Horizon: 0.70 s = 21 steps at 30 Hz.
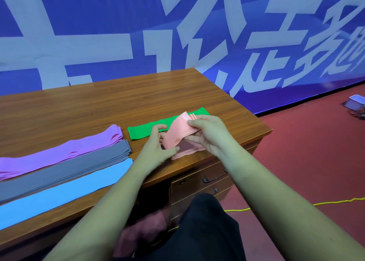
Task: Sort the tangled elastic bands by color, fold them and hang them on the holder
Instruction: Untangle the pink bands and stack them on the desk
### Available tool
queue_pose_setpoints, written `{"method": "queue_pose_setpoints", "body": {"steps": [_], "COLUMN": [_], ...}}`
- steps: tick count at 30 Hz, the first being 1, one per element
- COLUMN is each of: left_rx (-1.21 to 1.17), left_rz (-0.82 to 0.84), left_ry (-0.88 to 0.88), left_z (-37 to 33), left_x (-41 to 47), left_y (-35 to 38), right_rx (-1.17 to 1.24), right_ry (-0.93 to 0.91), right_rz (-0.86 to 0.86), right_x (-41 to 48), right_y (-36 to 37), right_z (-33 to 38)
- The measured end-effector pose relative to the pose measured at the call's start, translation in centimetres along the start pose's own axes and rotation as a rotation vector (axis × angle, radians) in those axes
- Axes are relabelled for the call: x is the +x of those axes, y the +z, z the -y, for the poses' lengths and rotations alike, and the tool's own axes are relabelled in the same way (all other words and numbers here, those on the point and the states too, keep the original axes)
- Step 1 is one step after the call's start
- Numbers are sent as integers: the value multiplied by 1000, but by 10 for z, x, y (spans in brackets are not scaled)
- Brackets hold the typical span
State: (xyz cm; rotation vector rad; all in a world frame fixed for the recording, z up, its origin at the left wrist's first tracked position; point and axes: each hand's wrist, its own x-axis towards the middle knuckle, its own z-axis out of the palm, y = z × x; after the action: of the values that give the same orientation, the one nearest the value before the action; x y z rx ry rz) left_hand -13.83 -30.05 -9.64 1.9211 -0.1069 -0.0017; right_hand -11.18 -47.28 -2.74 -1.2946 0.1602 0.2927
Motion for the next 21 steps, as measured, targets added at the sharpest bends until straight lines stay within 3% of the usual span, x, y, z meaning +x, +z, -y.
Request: {"method": "queue_pose_setpoints", "body": {"steps": [4,9,14,21], "left_rx": [204,243,403,498], "left_rz": [-8,49,106,35], "left_ry": [-27,-16,-7,48], "left_z": [-2,-3,-4,-2], "left_x": [1,-2,-5,-4], "left_y": [1,1,2,4], "right_rx": [-34,-174,-419,-842], "right_ry": [-9,1,-47,-156], "right_rz": [-55,-121,-219,-279], "right_x": [6,16,21,29], "right_y": [-8,-27,-43,-49], "right_z": [3,-5,-9,-19]}}
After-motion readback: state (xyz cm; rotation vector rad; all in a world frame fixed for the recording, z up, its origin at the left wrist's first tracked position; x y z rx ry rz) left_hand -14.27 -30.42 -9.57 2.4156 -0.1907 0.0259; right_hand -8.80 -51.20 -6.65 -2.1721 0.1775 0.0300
